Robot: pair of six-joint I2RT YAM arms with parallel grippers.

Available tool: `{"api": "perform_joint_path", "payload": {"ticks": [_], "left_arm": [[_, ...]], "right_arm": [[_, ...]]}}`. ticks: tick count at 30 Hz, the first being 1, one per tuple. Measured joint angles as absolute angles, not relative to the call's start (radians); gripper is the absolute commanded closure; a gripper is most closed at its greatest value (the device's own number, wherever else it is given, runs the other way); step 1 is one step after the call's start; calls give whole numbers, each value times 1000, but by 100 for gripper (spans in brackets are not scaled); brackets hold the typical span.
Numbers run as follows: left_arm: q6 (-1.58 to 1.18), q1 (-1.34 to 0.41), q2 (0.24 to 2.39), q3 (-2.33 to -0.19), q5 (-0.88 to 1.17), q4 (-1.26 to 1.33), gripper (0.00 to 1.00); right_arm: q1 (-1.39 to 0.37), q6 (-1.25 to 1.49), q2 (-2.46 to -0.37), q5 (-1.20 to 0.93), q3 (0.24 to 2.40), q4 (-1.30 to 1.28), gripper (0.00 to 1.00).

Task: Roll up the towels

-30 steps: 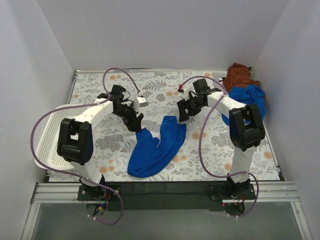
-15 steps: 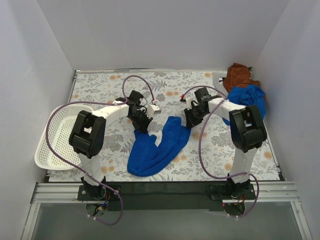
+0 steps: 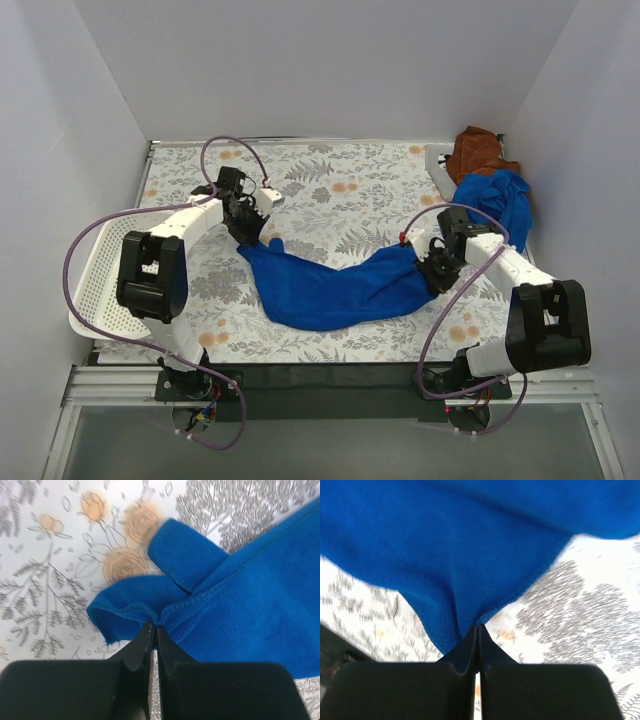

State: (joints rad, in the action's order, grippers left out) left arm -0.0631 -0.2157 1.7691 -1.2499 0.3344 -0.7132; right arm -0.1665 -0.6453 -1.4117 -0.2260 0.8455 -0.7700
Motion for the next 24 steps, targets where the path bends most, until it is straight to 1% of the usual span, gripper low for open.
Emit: {"api": "perform_joint_path", "payload": {"ticks": [1, 2, 3, 4, 5, 6, 7, 9, 13, 18, 24], "left_arm": [[-59, -216, 1769, -1242, 324, -723, 100], [-51, -216, 1769, -1234, 315, -736, 100], [-44, -217, 1769, -1231, 308, -754, 100], [-34, -216, 1769, -1229, 307, -773, 96], [-20, -211, 1769, -1229, 316, -792, 90], [-6, -206, 1769, -1229, 325, -807, 79], [12, -197, 1768, -1229, 339, -825, 71], [31, -186, 1763, -1229, 361, -846, 62], [51, -170, 1746, -1256, 409, -881, 55], [64, -170, 1746, -1327, 463, -890, 52], [55, -170, 1747, -1356, 485, -885, 52]], "right_arm": [[-169, -671, -1401, -225, 836, -788, 99], [-168, -704, -1392, -225, 825, -813, 88], [-168, -730, -1387, -225, 815, -842, 63], [-168, -750, -1382, -226, 808, -871, 51], [-165, -773, -1380, -228, 805, -897, 37], [-159, -785, -1378, -238, 808, -923, 35], [-150, -803, -1375, -252, 818, -944, 35], [-130, -810, -1377, -276, 856, -964, 36], [-72, -759, -1457, -327, 1050, -954, 41], [-24, -641, -1659, -368, 1284, -863, 50], [-35, -495, -1884, -369, 1478, -784, 54]]}}
